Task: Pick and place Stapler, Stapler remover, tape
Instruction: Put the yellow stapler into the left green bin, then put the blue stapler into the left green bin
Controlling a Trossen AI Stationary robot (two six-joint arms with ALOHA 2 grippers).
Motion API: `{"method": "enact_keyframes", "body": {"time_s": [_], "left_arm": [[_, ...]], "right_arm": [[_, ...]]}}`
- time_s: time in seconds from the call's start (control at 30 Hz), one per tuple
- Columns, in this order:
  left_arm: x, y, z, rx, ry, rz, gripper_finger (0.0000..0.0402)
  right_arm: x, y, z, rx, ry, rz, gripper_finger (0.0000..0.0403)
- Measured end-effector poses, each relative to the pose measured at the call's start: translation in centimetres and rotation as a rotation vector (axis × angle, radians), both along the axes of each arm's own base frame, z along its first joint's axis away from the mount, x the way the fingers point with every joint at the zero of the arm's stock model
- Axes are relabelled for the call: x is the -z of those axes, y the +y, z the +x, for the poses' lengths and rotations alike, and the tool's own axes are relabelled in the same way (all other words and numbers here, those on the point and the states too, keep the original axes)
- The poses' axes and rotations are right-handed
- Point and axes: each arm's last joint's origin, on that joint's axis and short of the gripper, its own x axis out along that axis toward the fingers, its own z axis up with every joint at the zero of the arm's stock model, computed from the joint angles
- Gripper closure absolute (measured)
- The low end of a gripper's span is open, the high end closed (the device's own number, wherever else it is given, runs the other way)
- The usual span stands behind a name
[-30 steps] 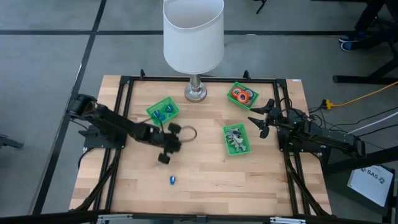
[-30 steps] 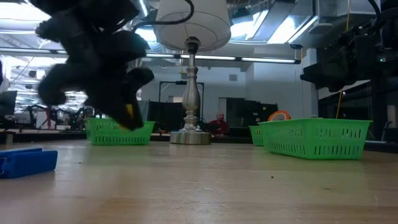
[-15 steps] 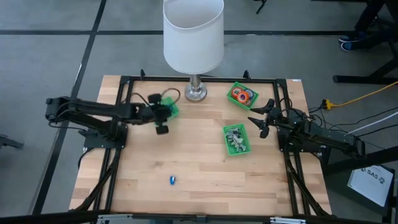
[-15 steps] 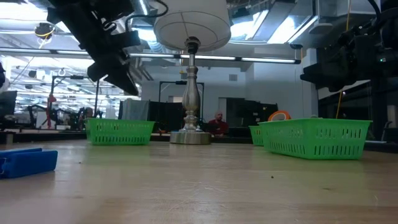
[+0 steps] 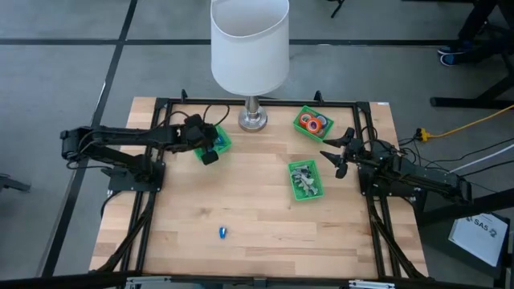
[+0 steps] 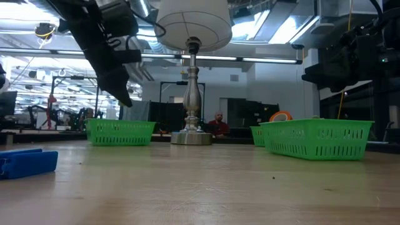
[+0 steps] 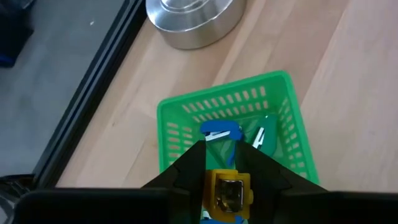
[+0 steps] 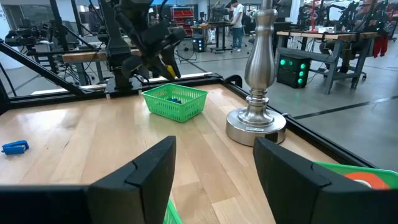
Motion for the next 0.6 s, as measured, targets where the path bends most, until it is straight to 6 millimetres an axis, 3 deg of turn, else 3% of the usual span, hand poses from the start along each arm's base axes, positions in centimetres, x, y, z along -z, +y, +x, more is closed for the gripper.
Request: {"method": "enact_keyframes", "body": {"time_s": [0.3, 0.6], "left_arm": [[0.11, 0.61, 0.05, -0.029, -0.005, 0.005, 0.0303], [-0.08, 0.57, 0.21, -0.003, -0.008, 0.006, 0.0233]], "right_arm": [[0.0, 0.0, 0.0, 0.0, 0.0, 0.0, 0.0182], [-0.01, 0.0, 0.0, 0.0, 0.0, 0.0, 0.0182]]}}
